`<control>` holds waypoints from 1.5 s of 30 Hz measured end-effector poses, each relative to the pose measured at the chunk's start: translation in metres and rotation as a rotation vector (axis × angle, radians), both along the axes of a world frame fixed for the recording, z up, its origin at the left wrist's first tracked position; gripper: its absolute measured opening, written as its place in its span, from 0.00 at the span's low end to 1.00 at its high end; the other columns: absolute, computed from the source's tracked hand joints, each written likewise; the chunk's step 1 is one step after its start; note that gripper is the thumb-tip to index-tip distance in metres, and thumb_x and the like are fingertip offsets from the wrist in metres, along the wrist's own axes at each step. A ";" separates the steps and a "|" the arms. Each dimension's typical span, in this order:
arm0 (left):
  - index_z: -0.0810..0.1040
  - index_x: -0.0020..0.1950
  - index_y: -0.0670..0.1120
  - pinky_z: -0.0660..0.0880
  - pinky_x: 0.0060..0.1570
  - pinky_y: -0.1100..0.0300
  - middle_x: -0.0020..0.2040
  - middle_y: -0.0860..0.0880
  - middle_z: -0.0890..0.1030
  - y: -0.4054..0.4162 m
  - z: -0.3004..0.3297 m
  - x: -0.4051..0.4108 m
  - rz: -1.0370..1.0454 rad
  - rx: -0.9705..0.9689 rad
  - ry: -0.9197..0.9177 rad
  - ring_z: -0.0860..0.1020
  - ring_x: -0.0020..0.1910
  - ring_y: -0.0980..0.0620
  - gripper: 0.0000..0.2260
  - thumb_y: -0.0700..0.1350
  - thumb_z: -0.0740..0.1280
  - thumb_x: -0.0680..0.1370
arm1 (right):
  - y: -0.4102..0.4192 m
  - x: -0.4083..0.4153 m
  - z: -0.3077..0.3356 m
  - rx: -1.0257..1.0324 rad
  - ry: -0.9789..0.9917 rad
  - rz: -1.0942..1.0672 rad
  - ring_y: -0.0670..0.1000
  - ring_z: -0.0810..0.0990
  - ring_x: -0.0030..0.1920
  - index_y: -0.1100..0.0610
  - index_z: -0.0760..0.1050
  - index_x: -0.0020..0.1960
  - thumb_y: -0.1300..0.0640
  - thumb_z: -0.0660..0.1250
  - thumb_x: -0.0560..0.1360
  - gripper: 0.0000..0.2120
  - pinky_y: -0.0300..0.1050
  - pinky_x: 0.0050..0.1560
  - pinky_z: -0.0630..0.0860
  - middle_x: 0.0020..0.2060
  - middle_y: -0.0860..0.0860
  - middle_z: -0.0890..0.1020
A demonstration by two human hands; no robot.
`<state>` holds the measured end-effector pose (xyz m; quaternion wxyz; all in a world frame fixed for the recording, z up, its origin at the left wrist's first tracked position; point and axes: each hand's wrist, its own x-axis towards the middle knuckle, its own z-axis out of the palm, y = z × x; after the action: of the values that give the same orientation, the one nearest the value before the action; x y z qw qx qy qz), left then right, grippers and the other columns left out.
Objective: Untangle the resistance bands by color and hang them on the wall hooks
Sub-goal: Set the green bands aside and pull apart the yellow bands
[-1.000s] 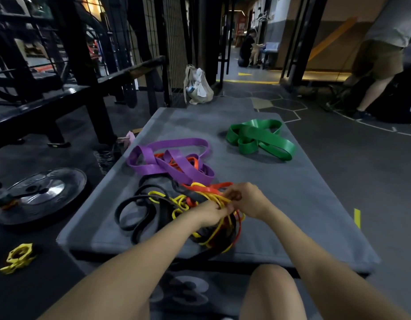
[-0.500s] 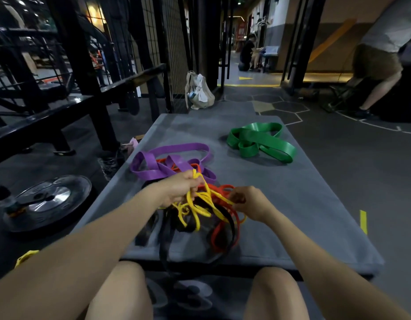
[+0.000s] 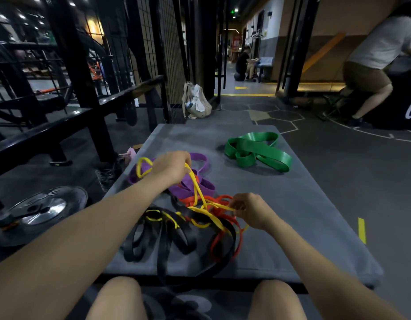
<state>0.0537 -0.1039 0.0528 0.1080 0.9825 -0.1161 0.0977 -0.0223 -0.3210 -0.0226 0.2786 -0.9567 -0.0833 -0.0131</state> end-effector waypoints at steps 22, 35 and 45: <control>0.75 0.58 0.52 0.72 0.53 0.56 0.55 0.54 0.75 0.008 -0.098 -0.053 -0.299 -0.102 0.092 0.73 0.57 0.54 0.13 0.54 0.67 0.75 | 0.019 0.002 -0.021 -0.014 -0.134 0.019 0.50 0.75 0.44 0.59 0.79 0.49 0.58 0.71 0.70 0.09 0.39 0.44 0.69 0.45 0.50 0.74; 0.65 0.51 0.49 0.68 0.44 0.57 0.52 0.53 0.66 0.028 -0.107 -0.061 -0.101 -0.134 0.175 0.69 0.52 0.51 0.23 0.47 0.76 0.65 | 0.068 0.010 -0.036 -0.252 -0.057 0.056 0.60 0.73 0.59 0.58 0.63 0.65 0.59 0.70 0.70 0.26 0.53 0.51 0.72 0.61 0.55 0.67; 0.72 0.56 0.48 0.70 0.52 0.58 0.51 0.55 0.70 0.023 -0.104 -0.054 -0.158 -0.292 0.152 0.74 0.55 0.53 0.19 0.48 0.74 0.69 | 0.044 0.031 -0.002 -0.084 0.108 0.097 0.49 0.73 0.37 0.58 0.77 0.42 0.54 0.73 0.69 0.08 0.41 0.36 0.66 0.36 0.52 0.76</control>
<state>-0.0005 -0.0810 -0.0510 0.2652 0.9488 -0.1692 0.0301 0.0091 -0.2773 -0.0249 0.2424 -0.9618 -0.1149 0.0554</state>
